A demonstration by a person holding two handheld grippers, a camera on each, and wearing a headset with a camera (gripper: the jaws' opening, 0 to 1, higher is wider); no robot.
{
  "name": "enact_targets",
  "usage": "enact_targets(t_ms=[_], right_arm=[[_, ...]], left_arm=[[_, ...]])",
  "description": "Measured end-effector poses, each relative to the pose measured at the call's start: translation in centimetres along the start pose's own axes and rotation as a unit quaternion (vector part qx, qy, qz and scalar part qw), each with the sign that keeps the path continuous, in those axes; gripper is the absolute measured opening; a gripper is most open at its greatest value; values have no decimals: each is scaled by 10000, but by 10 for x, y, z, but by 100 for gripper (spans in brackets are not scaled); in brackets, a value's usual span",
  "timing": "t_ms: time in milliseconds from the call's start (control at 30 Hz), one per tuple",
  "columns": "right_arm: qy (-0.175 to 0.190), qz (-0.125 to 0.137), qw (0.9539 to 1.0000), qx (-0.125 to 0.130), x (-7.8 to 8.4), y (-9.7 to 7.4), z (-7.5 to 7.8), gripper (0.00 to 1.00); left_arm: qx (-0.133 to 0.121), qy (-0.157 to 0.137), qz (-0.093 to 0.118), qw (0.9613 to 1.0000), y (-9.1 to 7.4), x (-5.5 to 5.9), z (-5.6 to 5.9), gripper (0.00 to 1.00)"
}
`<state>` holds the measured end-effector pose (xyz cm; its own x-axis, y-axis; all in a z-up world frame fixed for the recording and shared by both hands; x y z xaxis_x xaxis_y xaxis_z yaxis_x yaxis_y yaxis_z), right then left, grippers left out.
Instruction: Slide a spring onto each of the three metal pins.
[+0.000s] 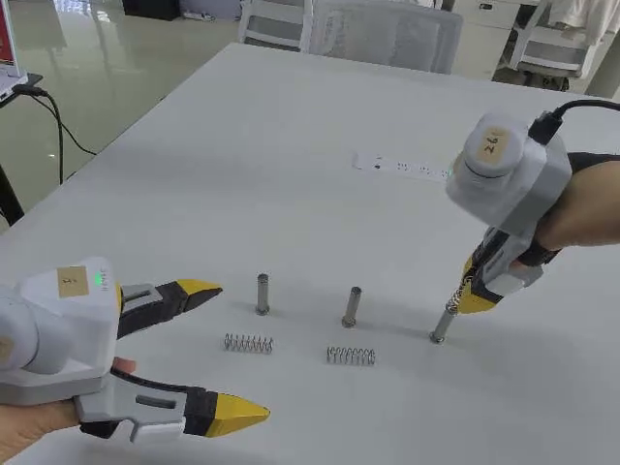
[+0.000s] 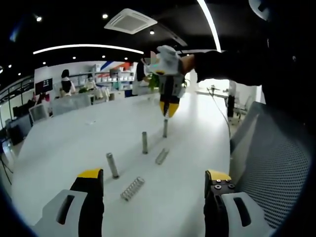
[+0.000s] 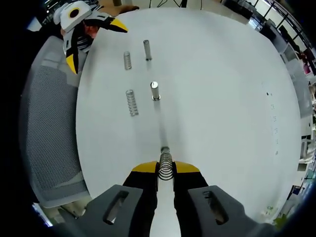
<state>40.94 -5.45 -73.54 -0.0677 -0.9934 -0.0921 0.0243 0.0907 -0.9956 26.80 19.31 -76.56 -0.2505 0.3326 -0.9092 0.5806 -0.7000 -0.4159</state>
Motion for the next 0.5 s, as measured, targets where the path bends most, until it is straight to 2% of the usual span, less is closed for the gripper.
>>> enact_targets(t_ms=[500], right_arm=[[48,-157,9998,-91,-2,25,1,8]], left_arm=[[15,-18,-98,9999,1,3,-1,80]])
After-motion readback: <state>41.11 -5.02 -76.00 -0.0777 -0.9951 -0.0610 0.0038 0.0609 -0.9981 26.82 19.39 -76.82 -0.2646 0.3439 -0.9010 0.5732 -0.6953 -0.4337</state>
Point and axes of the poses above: the centre of the closed fingertips' face, and the gripper's own axes: y roughly forward along the fingers, z roughly to its right, x roughly out of its underside, the point moved 7 cm from there along -y, roughly backward along the fingers, and after that the axes turned 5 degrees about -z, right-handed, at the moved point
